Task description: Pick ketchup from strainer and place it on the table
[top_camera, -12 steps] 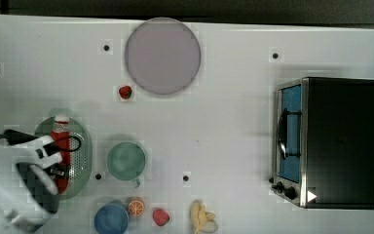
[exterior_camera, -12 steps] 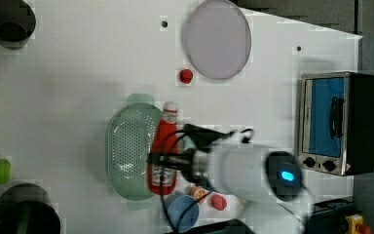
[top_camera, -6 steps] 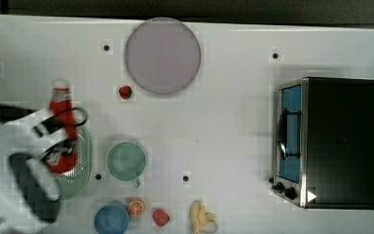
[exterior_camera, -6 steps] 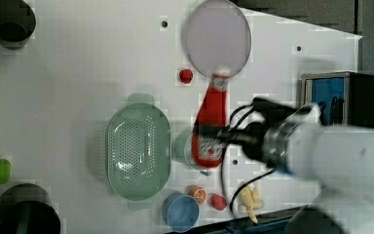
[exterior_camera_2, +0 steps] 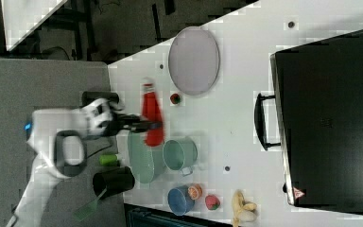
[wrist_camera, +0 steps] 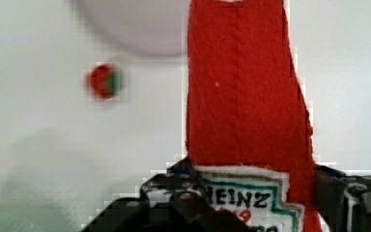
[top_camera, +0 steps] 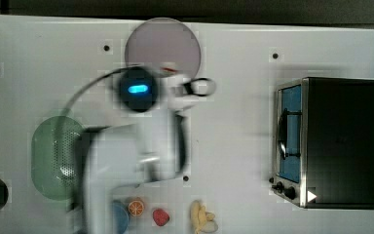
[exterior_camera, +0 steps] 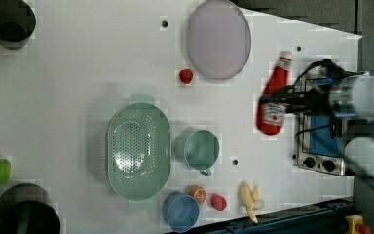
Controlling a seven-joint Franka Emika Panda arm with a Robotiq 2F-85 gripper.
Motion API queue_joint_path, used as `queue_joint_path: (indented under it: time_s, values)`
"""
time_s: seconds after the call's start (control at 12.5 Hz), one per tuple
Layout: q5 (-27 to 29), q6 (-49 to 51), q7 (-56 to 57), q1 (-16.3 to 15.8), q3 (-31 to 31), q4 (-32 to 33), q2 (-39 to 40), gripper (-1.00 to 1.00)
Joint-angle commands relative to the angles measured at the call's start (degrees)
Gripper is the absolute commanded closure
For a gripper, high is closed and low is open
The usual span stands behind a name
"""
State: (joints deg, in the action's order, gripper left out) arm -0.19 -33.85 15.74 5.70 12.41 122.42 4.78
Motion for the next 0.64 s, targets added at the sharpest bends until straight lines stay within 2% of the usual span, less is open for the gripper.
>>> queue_joint_path:
  time_s: [0.08, 0.32, 0.64]
  values:
    - [0.4, -0.8, 11.7, 2.4, -5.5, 3.1, -1.1, -0.25]
    - [0.4, -4.9, 13.4, 2.4, -9.6, 7.3, -0.2, -0.25]
    - [0.4, -13.8, 13.3, 2.2, -9.6, 10.7, 6.1, -0.25]
